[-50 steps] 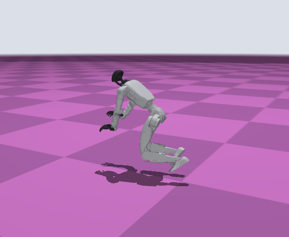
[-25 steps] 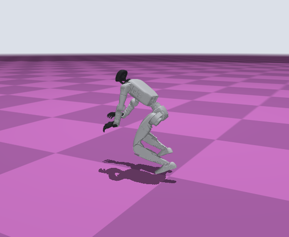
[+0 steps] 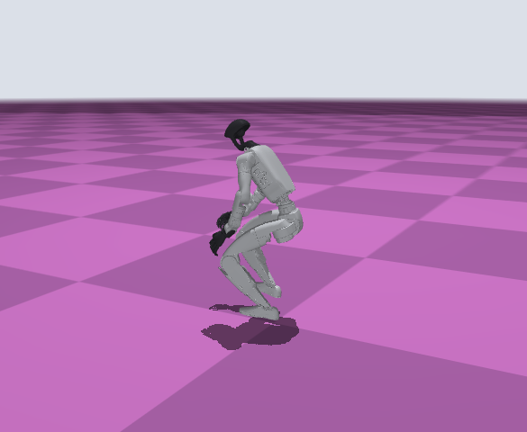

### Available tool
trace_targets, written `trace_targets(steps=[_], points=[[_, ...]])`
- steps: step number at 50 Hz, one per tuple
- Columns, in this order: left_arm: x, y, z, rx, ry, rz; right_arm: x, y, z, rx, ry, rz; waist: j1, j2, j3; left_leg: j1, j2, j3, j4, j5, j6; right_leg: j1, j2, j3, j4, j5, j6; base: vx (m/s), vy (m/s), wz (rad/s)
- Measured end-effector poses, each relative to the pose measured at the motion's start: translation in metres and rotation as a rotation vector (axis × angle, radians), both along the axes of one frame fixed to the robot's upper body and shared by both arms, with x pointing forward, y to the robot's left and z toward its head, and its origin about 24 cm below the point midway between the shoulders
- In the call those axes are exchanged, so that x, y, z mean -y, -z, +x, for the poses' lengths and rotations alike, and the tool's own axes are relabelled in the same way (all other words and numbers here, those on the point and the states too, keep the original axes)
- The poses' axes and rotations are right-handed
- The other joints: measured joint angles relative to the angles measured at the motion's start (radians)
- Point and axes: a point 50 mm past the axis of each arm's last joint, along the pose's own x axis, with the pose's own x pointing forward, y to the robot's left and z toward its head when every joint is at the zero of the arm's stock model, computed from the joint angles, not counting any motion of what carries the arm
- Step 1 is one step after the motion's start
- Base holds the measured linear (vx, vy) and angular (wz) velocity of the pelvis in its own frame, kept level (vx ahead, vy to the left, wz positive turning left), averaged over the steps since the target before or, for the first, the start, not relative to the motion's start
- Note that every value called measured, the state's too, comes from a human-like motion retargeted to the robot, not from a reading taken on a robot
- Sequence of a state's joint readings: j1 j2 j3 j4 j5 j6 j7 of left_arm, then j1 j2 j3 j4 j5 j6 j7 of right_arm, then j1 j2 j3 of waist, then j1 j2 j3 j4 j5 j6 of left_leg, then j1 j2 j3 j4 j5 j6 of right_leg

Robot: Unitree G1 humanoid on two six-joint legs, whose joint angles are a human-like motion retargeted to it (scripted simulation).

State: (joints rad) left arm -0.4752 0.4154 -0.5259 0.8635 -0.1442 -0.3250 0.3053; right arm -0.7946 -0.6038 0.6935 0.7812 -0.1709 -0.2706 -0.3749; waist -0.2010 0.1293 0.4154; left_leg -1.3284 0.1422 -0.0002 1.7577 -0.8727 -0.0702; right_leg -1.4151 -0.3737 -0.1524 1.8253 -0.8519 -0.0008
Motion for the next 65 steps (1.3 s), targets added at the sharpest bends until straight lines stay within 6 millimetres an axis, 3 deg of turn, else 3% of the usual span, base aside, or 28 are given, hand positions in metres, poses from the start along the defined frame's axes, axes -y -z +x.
trace_targets(steps=[10, 15, 20, 28, 35, 45, 55, 65], points=[[-0.026, 0.071, -0.068, -0.301, -0.143, -0.059, 0.019, 0.136, -0.086, -0.445, 0.077, -0.006, 0.033, -0.045, -0.05, 0.11, 0.018, 0.017, -0.008, 0.0, 0.042, 0.157, 0.078, 0.039, -0.044, -0.018, 0.063, -0.22, 0.06, -0.07], [-0.031, 0.097, -0.1, -0.438, -0.214, -0.109, 0.021, 0.179, -0.124, -0.646, 0.112, 0.026, 0.092, -0.056, -0.082, 0.162, 0.062, 0.033, 0.003, 0.0, 0.059, 0.227, 0.129, 0.051, -0.066, -0.02, 0.066, -0.15, 0.04, -0.42], [-0.033, 0.114, -0.124, -0.53, -0.269, -0.14, 0.021, 0.202, -0.149, -0.763, 0.151, 0.067, 0.144, -0.062, -0.11, 0.213, 0.104, 0.049, 0.013, 0.0, 0.064, 0.281, 0.155, 0.05, -0.087, -0.021, 0.065, -0.1, 0.02, -0.3], [-0.033, 0.128, -0.146, -0.619, -0.262, -0.106, 0.021, 0.218, -0.168, -0.855, 0.179, 0.094, 0.192, -0.073, -0.157, 0.261, 0.136, 0.071, 0.011, 0.012, 0.053, 0.338, 0.146, 0.037, -0.105, -0.021, 0.065, -0.04, 0.0, -0.05], [-0.033, 0.131, -0.152, -0.646, -0.205, -0.046, 0.026, 0.219, -0.167, -0.882, 0.189, 0.09, 0.217, -0.084, -0.184, 0.262, 0.135, 0.078, 0.0, 0.022, 0.035, 0.353, 0.117, 0.023, -0.11, -0.021, 0.064, -0.01, -0.02, 0.12], [-0.033, 0.131, -0.15, -0.65, -0.156, 0.032, 0.033, 0.213, -0.154, -0.876, 0.201, 0.066, 0.218, -0.092, -0.164, 0.26, 0.092, 0.066, -0.023, 0.032, 0.005, 0.371, 0.079, 0.019, -0.115, -0.02, 0.074, 0.01, -0.04, 0.32], [-0.033, 0.131, -0.148, -0.634, -0.133, 0.094, 0.035, 0.216, -0.154, -0.889, 0.209, 0.03, 0.221, -0.093, -0.145, 0.242, 0.049, 0.056, -0.069, 0.047, -0.017, 0.364, 0.064, 0.025, -0.152, -0.02, 0.078, 0.04, -0.04, 0.26], [-0.017, 0.127, -0.135, -0.584, -0.107, 0.096, 0.036, 0.218, -0.157, -0.914, 0.239, 0.064, 0.211, -0.095, -0.134, 0.213, 0.019, 0.05, -0.116, 0.054, -0.024, 0.341, 0.058, 0.027, -0.188, -0.02, 0.077, 0.06, -0.02, 0.17]])
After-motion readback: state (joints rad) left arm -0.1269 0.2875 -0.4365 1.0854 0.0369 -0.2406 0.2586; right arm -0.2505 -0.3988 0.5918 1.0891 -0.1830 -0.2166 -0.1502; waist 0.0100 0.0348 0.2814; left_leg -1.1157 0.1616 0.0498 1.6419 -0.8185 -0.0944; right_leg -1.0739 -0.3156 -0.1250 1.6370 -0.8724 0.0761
